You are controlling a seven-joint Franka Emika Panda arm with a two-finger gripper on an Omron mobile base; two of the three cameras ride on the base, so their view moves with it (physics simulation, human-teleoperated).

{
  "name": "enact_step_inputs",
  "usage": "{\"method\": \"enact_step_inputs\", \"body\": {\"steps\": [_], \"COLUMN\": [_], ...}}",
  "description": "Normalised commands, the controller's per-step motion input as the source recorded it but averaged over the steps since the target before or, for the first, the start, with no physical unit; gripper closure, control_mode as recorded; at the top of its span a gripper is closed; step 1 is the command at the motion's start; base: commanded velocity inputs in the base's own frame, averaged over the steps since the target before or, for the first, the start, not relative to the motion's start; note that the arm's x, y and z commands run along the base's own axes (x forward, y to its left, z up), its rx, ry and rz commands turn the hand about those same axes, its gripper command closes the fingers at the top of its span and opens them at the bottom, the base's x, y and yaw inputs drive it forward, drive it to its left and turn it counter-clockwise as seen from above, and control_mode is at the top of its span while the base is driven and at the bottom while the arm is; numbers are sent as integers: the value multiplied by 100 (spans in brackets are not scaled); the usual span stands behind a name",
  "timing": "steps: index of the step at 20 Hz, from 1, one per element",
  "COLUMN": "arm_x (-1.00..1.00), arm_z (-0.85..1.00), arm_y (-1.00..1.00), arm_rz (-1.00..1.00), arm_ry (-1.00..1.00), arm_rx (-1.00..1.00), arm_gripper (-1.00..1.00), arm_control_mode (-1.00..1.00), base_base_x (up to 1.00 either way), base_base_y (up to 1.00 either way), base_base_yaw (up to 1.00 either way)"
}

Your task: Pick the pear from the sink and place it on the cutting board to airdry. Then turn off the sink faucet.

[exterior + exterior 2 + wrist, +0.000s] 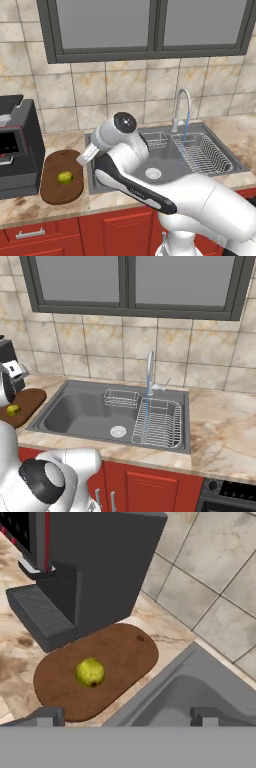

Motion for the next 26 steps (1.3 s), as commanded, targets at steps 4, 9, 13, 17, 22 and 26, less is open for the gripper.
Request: {"method": "enact_step_inputs", "body": {"steps": [4, 9, 13, 17, 22, 26], "arm_x": [-54, -62, -69, -59, -49, -53], "arm_z": [47, 25, 34, 59, 77, 50], "arm_y": [-37, -74, -89, -80, -67, -65], "arm_rz": [-7, -6, -13, -25, -34, -27], "arm_ry": [1, -2, 0, 7, 22, 15], "arm_rx": [0, 8, 21, 24, 24, 18], "arm_gripper": [-100, -100, -100, -100, -100, -100], "arm_control_mode": [-100, -100, -100, -100, -100, -100], "base_base_x": [0, 0, 0, 0, 0, 0], "base_base_y": [0, 0, 0, 0, 0, 0], "base_base_yaw": [0, 0, 0, 0, 0, 0]}}
